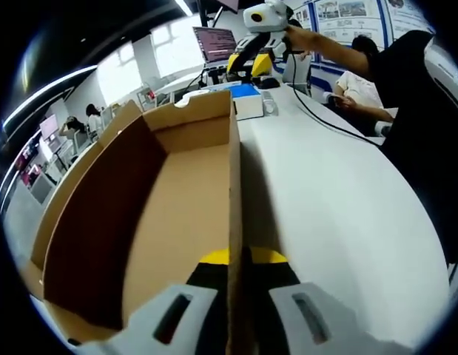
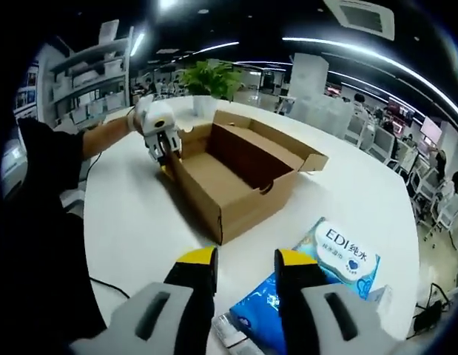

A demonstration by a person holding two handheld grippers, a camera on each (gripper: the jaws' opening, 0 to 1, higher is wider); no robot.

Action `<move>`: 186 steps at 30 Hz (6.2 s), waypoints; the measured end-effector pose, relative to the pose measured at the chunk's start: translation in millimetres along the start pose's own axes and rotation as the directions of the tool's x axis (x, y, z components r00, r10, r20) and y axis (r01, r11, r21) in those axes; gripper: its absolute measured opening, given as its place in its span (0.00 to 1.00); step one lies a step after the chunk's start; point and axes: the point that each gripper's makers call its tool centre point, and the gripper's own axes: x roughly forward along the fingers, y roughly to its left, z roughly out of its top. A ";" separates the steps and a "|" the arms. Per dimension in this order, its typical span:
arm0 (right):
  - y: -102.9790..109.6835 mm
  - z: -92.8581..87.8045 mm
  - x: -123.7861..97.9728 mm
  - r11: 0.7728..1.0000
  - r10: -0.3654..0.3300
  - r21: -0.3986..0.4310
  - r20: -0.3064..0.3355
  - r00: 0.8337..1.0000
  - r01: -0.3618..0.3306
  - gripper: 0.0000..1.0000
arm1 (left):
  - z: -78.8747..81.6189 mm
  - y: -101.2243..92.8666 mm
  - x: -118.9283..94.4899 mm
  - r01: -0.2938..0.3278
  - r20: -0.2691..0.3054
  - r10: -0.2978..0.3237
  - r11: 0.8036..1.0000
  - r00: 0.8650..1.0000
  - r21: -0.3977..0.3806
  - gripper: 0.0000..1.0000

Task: Operate the shoe box by opening the lid, removing the specified soft item, and placing it in the target area until the item is outside and the box remains undamaged.

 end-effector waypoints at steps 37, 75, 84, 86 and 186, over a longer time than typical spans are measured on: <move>-52.8 162.1 84.2 0.919 -0.105 0.393 0.185 0.977 0.024 0.42 | -3.2 3.3 0.2 0.023 0.010 -0.023 1.000 1.000 0.013 0.02; -129.6 120.7 191.8 0.859 -0.210 0.437 -0.172 0.962 0.266 0.55 | -4.6 -13.0 1.1 0.030 0.021 -0.030 0.999 0.999 0.040 0.02; -143.7 107.7 207.3 0.842 -0.276 0.380 -0.309 0.910 0.384 0.51 | -5.5 -10.7 0.8 0.031 0.022 -0.032 0.999 0.999 0.041 0.02; -144.8 104.9 211.6 0.845 -0.277 0.362 -0.333 0.901 0.394 0.50 | -5.7 -10.3 0.7 0.031 0.023 -0.032 0.999 0.999 0.042 0.02; -166.8 134.4 164.2 0.824 -0.455 0.210 -0.309 0.835 0.526 0.02 | -7.6 -10.4 1.2 0.036 0.025 -0.038 0.997 0.999 0.066 0.02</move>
